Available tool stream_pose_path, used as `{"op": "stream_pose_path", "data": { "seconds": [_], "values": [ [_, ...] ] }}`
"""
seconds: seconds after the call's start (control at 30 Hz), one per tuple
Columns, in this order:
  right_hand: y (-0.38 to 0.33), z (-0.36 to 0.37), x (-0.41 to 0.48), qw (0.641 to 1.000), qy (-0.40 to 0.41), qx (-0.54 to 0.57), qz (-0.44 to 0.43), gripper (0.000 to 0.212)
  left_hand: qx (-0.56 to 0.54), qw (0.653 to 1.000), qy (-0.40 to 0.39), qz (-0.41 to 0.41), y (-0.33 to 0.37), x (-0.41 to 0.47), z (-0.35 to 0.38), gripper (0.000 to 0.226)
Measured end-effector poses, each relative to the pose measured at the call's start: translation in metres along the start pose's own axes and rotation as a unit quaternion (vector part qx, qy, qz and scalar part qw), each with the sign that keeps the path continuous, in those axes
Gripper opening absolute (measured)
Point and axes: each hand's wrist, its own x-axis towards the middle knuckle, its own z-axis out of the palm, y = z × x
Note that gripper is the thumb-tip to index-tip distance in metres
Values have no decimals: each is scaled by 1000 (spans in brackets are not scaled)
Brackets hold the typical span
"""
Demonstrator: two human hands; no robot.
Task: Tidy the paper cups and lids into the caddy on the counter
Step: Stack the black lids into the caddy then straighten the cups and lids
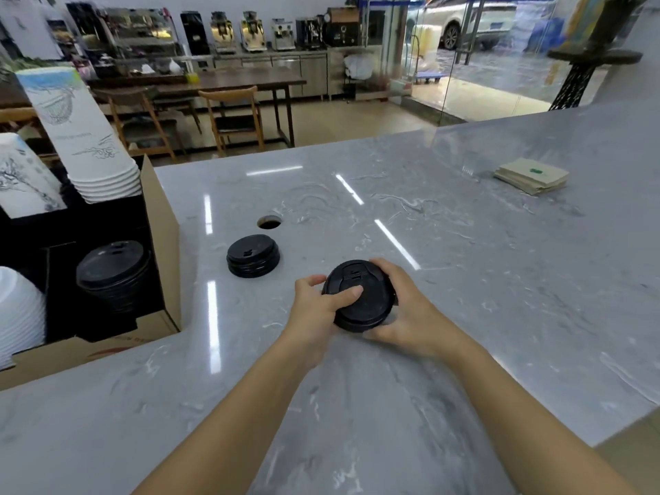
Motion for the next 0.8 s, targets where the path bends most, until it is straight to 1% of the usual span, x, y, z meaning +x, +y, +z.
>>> {"op": "stream_pose_path", "data": {
  "seconds": [0.07,0.1,0.23,0.27,0.33,0.47,0.5,0.6,0.67,0.73,0.8],
  "values": [
    [-6,3,9,995,-34,86,27,90,-56,998,6,6,9,1,-14,57],
    [-9,5,15,989,-36,136,40,85,-70,997,8,13,12,2,-21,55],
    [-23,20,42,958,52,271,82,40,-56,996,33,63,22,2,-41,51],
    [-28,26,49,951,58,290,86,32,-52,995,49,69,24,3,-46,52],
    [-35,37,65,952,58,288,87,22,-56,992,79,78,30,7,-56,51],
    [-52,53,103,955,70,274,95,25,-57,989,97,96,51,24,-80,27],
    [-57,57,113,958,69,263,91,23,-49,988,105,97,56,31,-85,25],
    [-75,67,143,972,60,212,82,20,-11,981,172,89,73,48,-94,24],
    [-83,70,162,976,55,197,81,20,21,976,198,86,83,58,-99,24],
    [-87,68,177,970,17,222,97,24,42,973,208,89,94,66,-102,25],
    [-89,65,188,944,-49,308,110,22,36,970,215,105,105,73,-104,28]
  ]
}}
